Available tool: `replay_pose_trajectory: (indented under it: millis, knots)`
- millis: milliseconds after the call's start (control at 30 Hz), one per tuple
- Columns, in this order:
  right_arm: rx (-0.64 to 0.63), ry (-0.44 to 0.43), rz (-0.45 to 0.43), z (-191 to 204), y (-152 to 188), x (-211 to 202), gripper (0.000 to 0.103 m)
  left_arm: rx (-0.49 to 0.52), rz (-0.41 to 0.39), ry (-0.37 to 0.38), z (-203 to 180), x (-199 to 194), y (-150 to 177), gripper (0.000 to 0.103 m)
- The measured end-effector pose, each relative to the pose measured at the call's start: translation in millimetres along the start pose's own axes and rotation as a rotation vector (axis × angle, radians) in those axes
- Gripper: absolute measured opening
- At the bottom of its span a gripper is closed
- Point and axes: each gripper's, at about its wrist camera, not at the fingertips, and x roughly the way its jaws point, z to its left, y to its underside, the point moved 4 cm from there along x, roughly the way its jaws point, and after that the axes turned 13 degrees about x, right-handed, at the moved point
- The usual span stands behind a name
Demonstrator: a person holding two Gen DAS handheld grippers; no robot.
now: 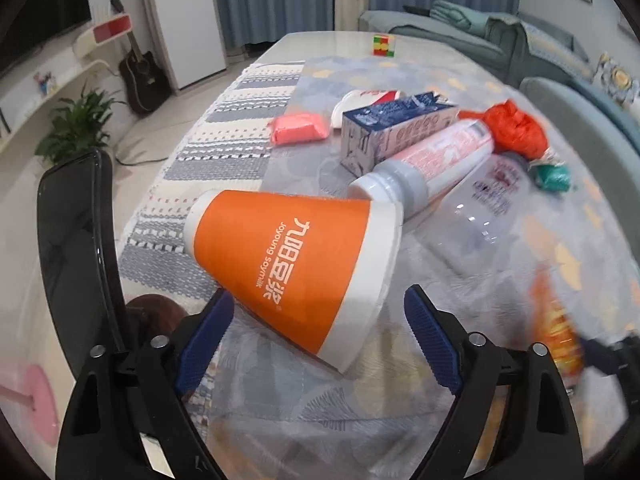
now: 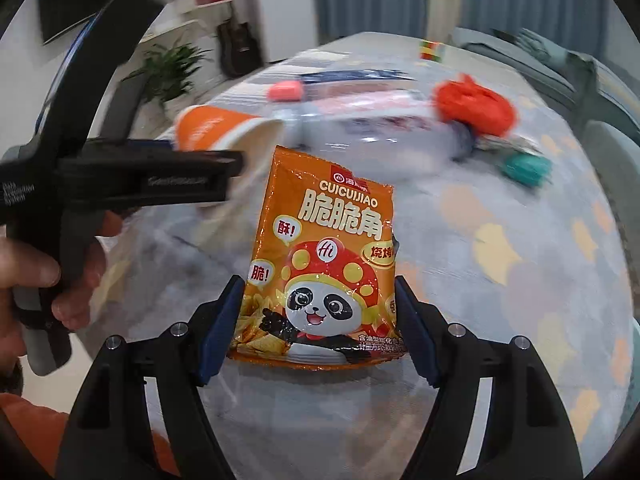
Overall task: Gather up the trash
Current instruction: 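Grasp the orange snack bag with the right tool while the left tool grasps the orange paper cup, then carry both items over the blue basket and release them inside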
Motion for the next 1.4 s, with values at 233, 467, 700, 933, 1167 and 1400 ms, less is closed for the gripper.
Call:
replay_pose_trajectory:
  millis: [233,467,700,933,1167,1400]
  knots:
    - [0.13,0.025,-0.049,-50,-1,-21,0.07,0.002,0.045,-0.035,1,13,10,0.024]
    - [0.208,0.072,-0.106,-84,-2,-36,0.069,-0.015,-0.034,-0.062,5,-4,5,0.002]
    - [0.238,0.158,-0.191,-111,-7,-66,0.069,0.009,-0.205,0.006,-14,-54,-19,0.002]
    - [0.31,0.263,-0.309,-160,-20,-124,0.069,0.141,-0.343,0.149,-88,-104,-63,0.002]
    - [0.444,0.397,-0.342,-237,-11,-162,0.069,0.248,-0.389,0.362,-188,-130,-108,0.002]
    - [0.68,0.512,-0.227,-338,29,-158,0.069,0.407,-0.347,0.509,-312,-117,-114,0.002]
